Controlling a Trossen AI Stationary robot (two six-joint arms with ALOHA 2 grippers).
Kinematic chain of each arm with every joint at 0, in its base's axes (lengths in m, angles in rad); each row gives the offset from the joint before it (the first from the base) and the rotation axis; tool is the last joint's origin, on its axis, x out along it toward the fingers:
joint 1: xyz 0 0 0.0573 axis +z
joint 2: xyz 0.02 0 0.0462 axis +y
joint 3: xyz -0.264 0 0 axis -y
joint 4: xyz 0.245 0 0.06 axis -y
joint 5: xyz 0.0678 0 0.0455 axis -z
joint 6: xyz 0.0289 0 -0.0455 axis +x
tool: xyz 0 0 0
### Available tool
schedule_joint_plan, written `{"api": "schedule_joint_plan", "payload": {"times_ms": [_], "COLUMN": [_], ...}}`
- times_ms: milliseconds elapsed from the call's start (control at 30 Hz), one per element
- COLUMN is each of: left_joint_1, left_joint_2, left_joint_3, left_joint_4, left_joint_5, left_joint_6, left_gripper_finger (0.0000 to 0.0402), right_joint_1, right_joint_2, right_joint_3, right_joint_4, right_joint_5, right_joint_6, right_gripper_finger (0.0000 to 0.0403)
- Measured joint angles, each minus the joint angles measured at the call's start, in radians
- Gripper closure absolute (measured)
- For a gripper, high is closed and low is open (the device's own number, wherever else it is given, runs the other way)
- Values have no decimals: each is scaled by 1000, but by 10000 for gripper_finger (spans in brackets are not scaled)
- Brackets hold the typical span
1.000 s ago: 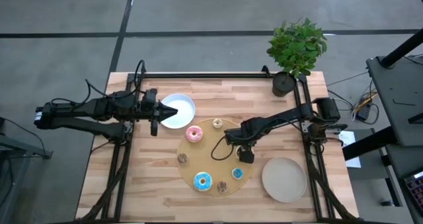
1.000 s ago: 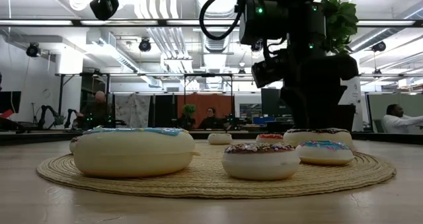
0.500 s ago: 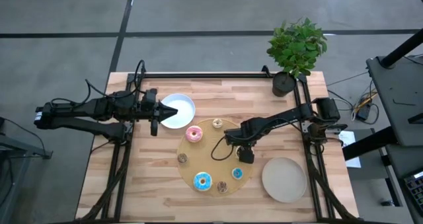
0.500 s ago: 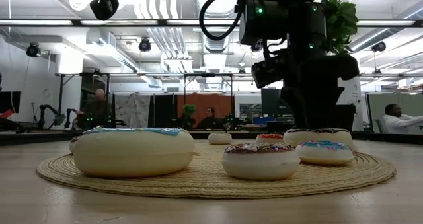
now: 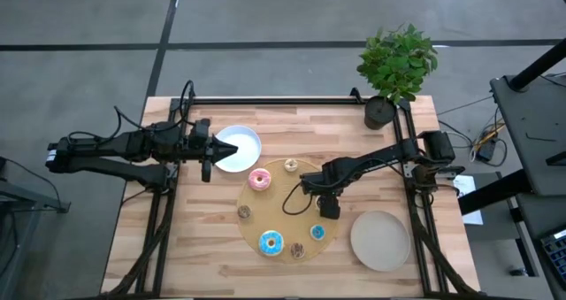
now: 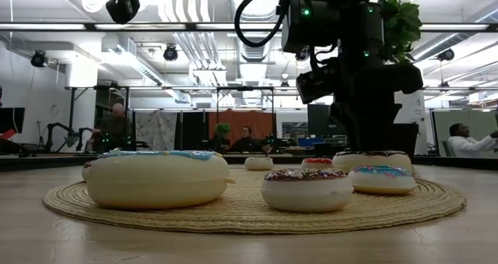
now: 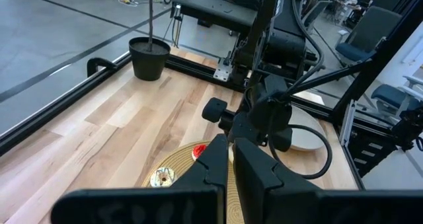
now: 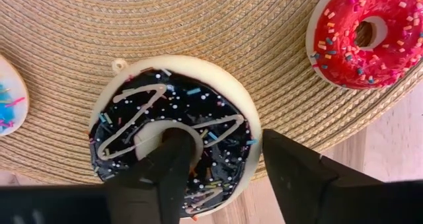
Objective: Pick & Place donuts
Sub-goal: Put the large black donut into the gray plate
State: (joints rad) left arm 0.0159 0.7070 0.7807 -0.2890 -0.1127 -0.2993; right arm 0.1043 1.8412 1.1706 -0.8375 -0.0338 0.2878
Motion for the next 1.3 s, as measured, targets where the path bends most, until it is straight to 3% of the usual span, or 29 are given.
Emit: {"api": "schedule_joint_plan", "payload": {"times_ms": [800,1300], "left_joint_1": [0,0], "left_joint_2": [0,0], "left_joint_3": [0,0], "left_joint_4": [0,0], "left_joint_5": [0,0], "left_joint_6": [0,0], "left_gripper_finger": [402,402], "right_joint_1": [0,4], "right_joint_2": [-16,-38], "right_joint_3": [18,129], "right_joint_4": [-15,-208], "right_joint_5": [0,-104], "right_joint_6": [0,4], "right_gripper_finger": [333,344]}}
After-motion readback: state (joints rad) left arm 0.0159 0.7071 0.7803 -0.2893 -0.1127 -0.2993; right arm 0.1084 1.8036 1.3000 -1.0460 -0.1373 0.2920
